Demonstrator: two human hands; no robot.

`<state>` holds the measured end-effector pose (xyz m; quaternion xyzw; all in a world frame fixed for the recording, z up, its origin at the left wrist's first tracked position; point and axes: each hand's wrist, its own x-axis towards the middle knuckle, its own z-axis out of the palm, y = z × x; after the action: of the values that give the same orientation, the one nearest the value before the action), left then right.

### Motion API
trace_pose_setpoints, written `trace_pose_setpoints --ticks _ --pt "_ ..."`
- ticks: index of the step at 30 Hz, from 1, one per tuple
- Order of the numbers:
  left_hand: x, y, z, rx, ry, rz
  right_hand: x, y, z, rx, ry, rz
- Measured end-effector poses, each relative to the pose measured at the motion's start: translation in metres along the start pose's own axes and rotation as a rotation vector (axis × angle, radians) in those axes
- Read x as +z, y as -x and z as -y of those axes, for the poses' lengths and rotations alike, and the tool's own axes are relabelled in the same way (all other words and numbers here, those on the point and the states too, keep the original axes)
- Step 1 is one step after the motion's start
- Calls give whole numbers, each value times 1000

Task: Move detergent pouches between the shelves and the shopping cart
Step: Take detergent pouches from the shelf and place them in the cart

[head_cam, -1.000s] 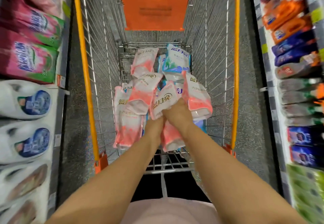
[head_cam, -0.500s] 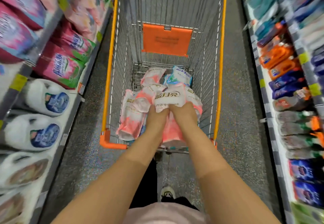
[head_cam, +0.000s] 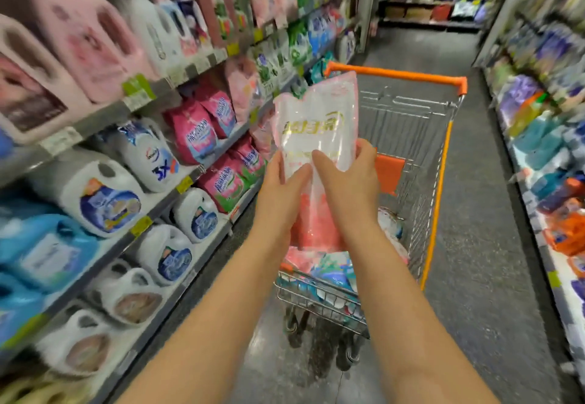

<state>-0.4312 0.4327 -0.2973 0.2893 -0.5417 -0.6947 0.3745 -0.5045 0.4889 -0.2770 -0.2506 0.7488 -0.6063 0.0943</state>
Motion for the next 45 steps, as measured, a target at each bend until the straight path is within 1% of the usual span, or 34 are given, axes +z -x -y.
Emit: trace_pose_setpoints --ticks 1,2,3,4,5,6,8,10,12,14,16,18,21,25,28,30,33,36,38,42,45 --pt "-17 6 -18 65 -4 1 14 6 17 -41 -18 23" --pt "-28 6 -27 90 -11 17 26 5 25 -67 -34 31" --pt "-27 6 -40 70 -5 62 27 4 37 -93 -25 21" --pt "-27 9 -45 45 7 93 21 8 44 -96 -6 53" --pt "-92 23 -88 192 -17 -8 72 35 92 -229 -62 182" --pt "-134 33 -118 292 -75 -58 104 57 128 -276 -94 257" --pt "-140 32 -130 280 -147 -1 106 57 138 -325 -160 264" --pt "-161 45 -144 320 -170 -6 123 71 151 -377 -205 272" --pt "-215 64 -177 416 -269 -65 164 100 185 -396 -293 326" --pt "-269 87 -222 512 -373 -77 204 134 226 -424 -423 415" --pt "-317 107 -266 562 -467 -98 242 163 268 -462 -554 514" --pt "-357 130 -306 584 -595 -158 275 191 306 -486 -666 623" --pt "-403 153 -359 653 -731 -242 318 222 360 -534 -789 725" --pt "-445 165 -423 744 -784 -329 365 249 433 -640 -932 821" --pt "-477 160 -469 836 -882 -448 402 258 484 -726 -1032 915" --pt "-499 153 -496 866 -914 -514 428 258 517 -738 -1067 995" --pt "-525 141 -532 845 -933 -625 466 254 564 -768 -981 1067" --pt "-552 125 -556 738 -972 -806 514 248 597 -783 -881 1193" --pt "-573 115 -565 654 -1012 -891 546 247 611 -811 -791 1250" --pt "-613 94 -576 494 -979 -1044 597 252 630 -979 -616 1286" --pt "-642 80 -579 383 -964 -1142 624 253 638 -1086 -498 1271"
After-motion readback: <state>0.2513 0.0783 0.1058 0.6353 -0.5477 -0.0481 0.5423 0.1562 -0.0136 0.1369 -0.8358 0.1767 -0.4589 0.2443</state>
